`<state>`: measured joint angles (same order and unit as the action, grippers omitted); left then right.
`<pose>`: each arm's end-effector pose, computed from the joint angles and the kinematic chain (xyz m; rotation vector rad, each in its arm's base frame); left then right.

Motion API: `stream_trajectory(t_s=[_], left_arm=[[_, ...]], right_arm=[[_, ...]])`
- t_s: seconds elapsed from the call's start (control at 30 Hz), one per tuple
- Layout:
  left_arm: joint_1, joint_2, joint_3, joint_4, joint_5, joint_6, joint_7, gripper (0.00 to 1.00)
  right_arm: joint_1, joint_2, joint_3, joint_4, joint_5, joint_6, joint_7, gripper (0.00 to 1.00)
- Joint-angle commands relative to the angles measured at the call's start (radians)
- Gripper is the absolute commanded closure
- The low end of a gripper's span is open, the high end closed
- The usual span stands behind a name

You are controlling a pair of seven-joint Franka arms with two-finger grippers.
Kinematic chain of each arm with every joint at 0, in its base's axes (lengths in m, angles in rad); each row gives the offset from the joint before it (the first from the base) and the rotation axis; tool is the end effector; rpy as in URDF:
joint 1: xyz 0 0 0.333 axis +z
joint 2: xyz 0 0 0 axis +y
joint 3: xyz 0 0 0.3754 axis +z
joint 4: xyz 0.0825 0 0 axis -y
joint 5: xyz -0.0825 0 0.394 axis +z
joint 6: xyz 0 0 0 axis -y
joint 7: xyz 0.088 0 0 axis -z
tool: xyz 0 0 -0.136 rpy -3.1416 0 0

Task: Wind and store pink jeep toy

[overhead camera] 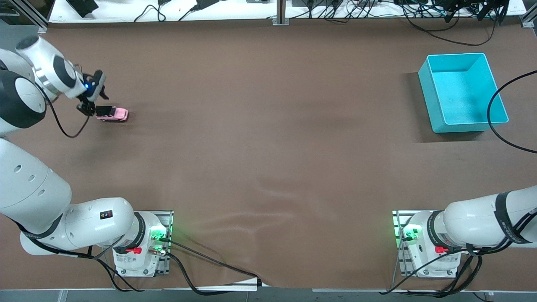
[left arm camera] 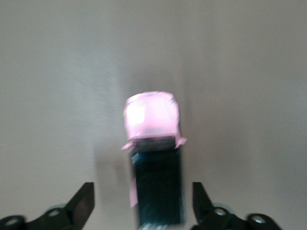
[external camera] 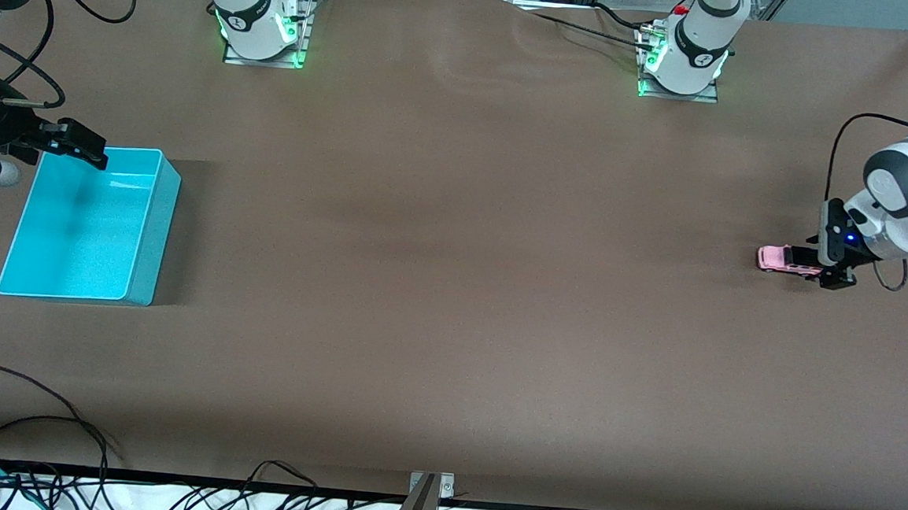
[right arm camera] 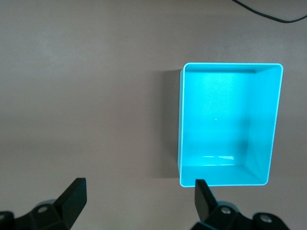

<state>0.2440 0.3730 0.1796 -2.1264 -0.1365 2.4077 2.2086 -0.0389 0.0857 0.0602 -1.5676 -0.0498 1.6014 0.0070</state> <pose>0.5413 0.2386 0.2463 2.0295 -2.2850 -0.0001 0.5946 0.0045 0.6095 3.0952 0.0263 -0.0791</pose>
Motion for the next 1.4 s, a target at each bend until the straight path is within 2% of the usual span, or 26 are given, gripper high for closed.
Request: stream_trajectory(t_s=[0.0,0.17,0.47,0.6,0.77,0.97,1.2,1.37], left_arm=[[-0.035,-0.019,0.003,0.15,-0.023,-0.179,0.028,0.0],[-0.037,-0.086,0.0,0.203,-0.023,-0.243,-0.024,0.0],[-0.069,-0.203,0.0,0.206,-0.028,-0.24,-0.079,0.0],[-0.084,-0.235,-0.008,0.206,-0.025,-0.231,-0.124,0.0],[-0.084,-0.246,-0.019,0.198,-0.022,-0.145,-0.119,0.0],[-0.084,-0.275,-0.019,0.2,-0.025,-0.148,-0.141,0.0],[-0.084,-0.312,-0.02,0.2,-0.008,-0.206,-0.302,0.0],[-0.089,-0.341,-0.023,0.201,0.089,-0.249,-0.518,0.0]], right_arm=[[-0.003,0.011,0.006,0.031,-0.01,-0.018,0.013,0.0],[-0.001,0.011,0.006,0.031,-0.01,-0.018,0.013,0.0],[-0.001,0.009,0.006,0.031,-0.01,-0.02,0.013,0.0],[-0.001,0.009,0.006,0.031,-0.01,-0.02,0.013,0.0],[-0.001,0.009,0.007,0.031,-0.01,-0.02,0.011,0.0],[-0.001,0.009,0.007,0.031,-0.01,-0.02,0.013,0.0],[-0.001,0.009,0.007,0.031,-0.01,-0.02,0.011,0.0],[-0.001,0.009,0.007,0.031,-0.01,-0.02,0.013,0.0]])
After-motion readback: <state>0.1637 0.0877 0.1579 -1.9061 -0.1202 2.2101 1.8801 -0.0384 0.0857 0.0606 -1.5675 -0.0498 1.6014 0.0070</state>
